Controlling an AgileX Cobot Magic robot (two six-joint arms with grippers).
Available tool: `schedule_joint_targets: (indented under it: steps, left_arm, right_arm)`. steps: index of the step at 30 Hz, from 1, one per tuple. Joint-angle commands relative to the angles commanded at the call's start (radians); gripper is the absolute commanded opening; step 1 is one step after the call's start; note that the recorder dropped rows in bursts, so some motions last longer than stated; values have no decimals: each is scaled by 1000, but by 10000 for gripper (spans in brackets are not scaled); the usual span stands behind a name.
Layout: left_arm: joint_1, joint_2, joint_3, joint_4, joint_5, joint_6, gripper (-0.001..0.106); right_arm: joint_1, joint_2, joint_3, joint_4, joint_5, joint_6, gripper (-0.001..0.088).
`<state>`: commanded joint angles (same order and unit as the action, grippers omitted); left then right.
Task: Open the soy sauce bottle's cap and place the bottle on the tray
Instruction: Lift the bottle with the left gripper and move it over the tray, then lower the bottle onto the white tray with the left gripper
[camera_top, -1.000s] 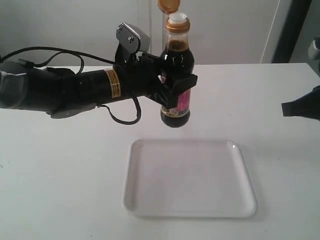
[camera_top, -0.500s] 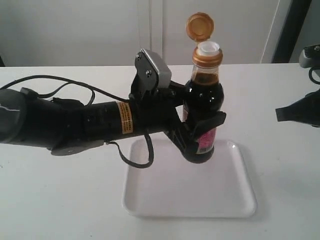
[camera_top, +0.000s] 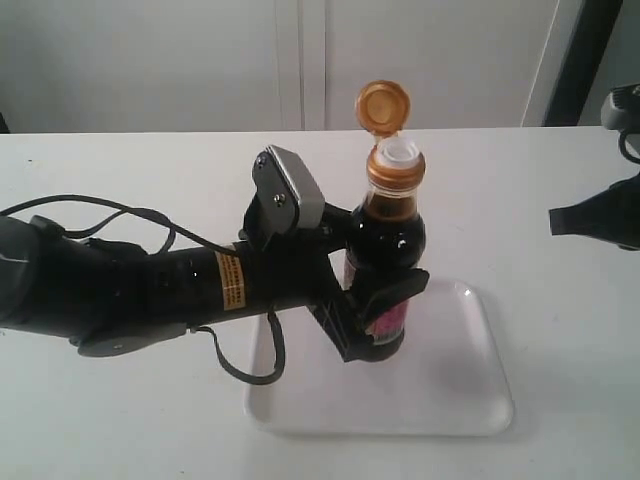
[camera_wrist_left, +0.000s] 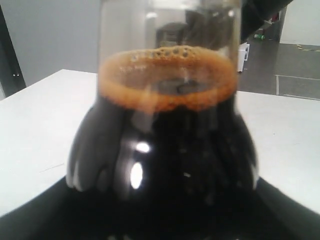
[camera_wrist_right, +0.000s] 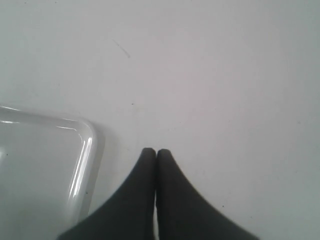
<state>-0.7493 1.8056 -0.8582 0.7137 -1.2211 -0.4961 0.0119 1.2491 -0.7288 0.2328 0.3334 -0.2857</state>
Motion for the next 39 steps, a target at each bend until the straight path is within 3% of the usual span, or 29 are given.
schedule_joint_targets:
  steps: [12, 31, 34, 39]
  left_arm:
    - [0, 53, 0, -10, 0, 51, 0]
    - [0, 108, 0, 0, 0, 20, 2]
    - [0, 108, 0, 0, 0, 22, 97]
    - [9, 108, 12, 0, 0, 22, 394]
  right_arm:
    - [0, 0, 0, 0, 0, 0, 0]
    - [0, 0, 0, 0, 0, 0, 0]
    - [0, 0, 0, 0, 0, 0, 0]
    - [0, 0, 0, 0, 2, 0, 0]
